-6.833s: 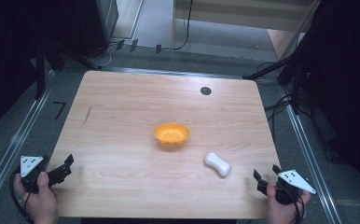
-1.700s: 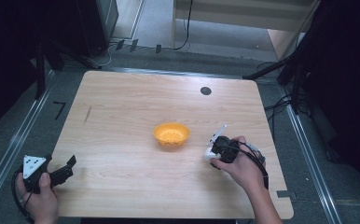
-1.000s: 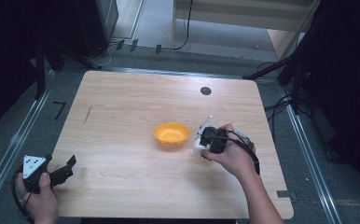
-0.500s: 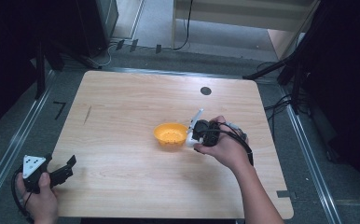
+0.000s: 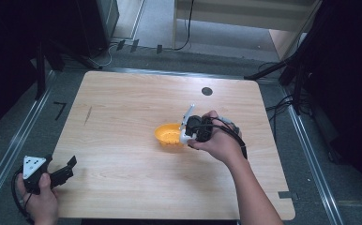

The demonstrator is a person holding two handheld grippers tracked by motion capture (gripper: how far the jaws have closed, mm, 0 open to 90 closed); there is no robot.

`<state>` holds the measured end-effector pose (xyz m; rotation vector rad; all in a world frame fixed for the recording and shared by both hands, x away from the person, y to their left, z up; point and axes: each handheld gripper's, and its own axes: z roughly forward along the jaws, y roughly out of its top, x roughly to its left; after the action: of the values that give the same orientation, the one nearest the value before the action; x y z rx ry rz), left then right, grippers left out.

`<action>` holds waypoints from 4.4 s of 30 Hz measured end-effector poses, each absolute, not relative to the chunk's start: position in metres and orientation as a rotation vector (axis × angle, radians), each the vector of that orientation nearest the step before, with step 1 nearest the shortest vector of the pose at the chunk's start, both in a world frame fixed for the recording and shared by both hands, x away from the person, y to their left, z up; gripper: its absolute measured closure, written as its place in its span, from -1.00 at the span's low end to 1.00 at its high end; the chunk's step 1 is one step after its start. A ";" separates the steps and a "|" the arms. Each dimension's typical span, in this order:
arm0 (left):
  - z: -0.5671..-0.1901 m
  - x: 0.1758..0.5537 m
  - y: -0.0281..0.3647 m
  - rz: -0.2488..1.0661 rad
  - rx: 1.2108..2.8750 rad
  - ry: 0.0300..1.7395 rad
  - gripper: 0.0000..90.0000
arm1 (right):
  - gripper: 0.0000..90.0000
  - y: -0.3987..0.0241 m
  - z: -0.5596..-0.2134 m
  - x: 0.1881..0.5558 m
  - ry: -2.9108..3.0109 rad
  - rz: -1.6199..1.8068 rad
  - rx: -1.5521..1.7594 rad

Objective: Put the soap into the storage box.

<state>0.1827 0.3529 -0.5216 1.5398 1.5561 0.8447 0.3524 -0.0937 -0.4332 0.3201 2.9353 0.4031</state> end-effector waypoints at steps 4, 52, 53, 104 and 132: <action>-0.522 0.183 0.353 0.844 1.540 1.556 -0.68 | 0.13 -0.087 -0.433 0.355 2.934 0.405 0.295; -0.522 0.174 0.346 0.918 1.565 1.454 -0.68 | 0.13 -0.030 -0.435 0.384 2.958 0.383 0.101; -0.521 0.174 0.346 0.916 1.568 1.452 -0.68 | 0.13 -0.030 -0.436 0.385 2.957 0.379 0.096; -0.521 0.174 0.347 0.911 1.567 1.453 -0.68 | 0.04 -0.034 -0.440 0.395 2.987 0.407 0.150; -0.521 0.176 0.347 0.906 1.578 1.463 -0.68 | -0.02 -0.080 -0.431 0.386 2.953 0.457 0.281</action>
<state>0.1759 0.3468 -0.5215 1.5776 1.4631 0.9062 0.3855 -0.0802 -0.4313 0.2810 2.9529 0.4573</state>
